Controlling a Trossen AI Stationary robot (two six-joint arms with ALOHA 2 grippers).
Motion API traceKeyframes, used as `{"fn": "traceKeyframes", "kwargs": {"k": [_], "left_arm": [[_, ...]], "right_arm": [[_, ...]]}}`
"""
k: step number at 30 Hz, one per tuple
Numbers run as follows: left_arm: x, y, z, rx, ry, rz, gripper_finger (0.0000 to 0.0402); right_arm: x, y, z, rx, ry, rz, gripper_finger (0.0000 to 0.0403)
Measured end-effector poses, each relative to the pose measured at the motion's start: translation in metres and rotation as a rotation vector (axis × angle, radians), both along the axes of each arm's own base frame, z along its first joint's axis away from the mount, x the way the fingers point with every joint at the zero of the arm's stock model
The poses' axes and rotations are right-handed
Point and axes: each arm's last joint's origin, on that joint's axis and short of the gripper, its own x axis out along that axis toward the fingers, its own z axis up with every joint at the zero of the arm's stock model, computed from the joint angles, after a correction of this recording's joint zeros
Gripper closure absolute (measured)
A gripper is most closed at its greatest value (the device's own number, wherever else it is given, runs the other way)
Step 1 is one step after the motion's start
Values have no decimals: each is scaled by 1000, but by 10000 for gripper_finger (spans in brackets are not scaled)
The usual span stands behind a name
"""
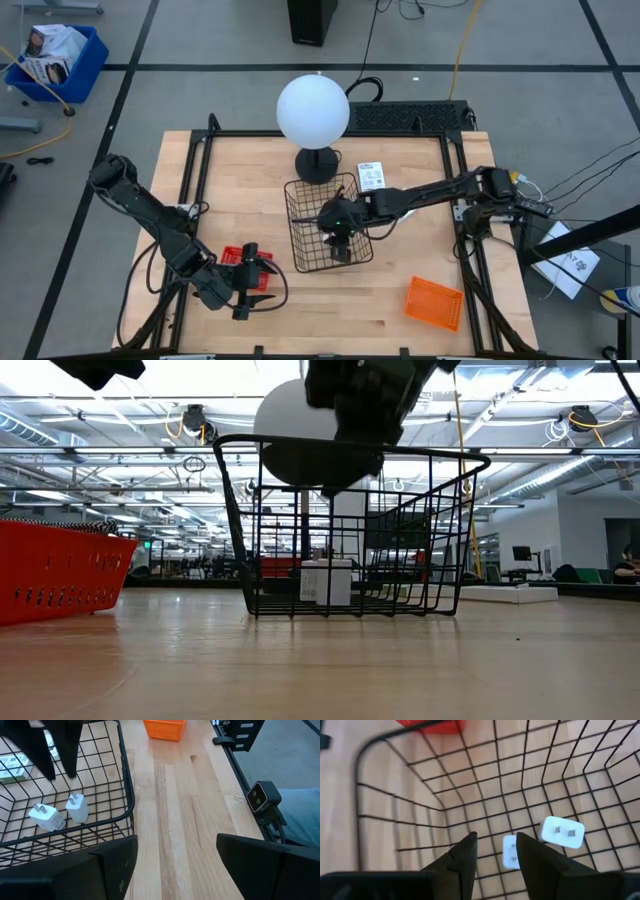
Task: Pick and place items into bin
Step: Put the bottom card reader box into the orange bin
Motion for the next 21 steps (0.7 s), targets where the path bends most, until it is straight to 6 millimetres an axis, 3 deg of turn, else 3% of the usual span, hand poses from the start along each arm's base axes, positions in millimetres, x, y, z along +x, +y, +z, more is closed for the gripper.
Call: {"fn": "traceKeyframes", "kwargs": {"k": [7, 15, 21], "left_arm": [[0, 0, 0, 0, 0, 2, 128], [0, 0, 0, 0, -1, 2, 128], [0, 0, 0, 0, -1, 3, 128]], "right_arm": [[-24, 17, 36, -30, -58, -16, 299], [-62, 34, 73, -163, -110, -117, 396], [-83, 40, 82, -223, -95, -250, 396]]}}
